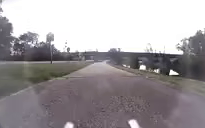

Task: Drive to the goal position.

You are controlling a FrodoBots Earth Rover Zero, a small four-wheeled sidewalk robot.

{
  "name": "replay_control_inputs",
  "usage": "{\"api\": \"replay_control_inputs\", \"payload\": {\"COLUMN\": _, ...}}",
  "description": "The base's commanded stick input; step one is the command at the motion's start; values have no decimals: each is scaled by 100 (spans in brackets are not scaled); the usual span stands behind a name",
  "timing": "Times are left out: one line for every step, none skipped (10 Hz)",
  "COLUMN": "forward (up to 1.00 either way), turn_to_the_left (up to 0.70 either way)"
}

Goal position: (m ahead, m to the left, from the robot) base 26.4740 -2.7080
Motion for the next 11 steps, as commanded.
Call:
{"api": "replay_control_inputs", "payload": {"forward": 70, "turn_to_the_left": 0}}
{"api": "replay_control_inputs", "payload": {"forward": 70, "turn_to_the_left": 0}}
{"api": "replay_control_inputs", "payload": {"forward": 70, "turn_to_the_left": 0}}
{"api": "replay_control_inputs", "payload": {"forward": 70, "turn_to_the_left": 0}}
{"api": "replay_control_inputs", "payload": {"forward": 70, "turn_to_the_left": 0}}
{"api": "replay_control_inputs", "payload": {"forward": 70, "turn_to_the_left": 0}}
{"api": "replay_control_inputs", "payload": {"forward": 70, "turn_to_the_left": 0}}
{"api": "replay_control_inputs", "payload": {"forward": 70, "turn_to_the_left": 0}}
{"api": "replay_control_inputs", "payload": {"forward": 70, "turn_to_the_left": 0}}
{"api": "replay_control_inputs", "payload": {"forward": 70, "turn_to_the_left": 0}}
{"api": "replay_control_inputs", "payload": {"forward": 70, "turn_to_the_left": 0}}
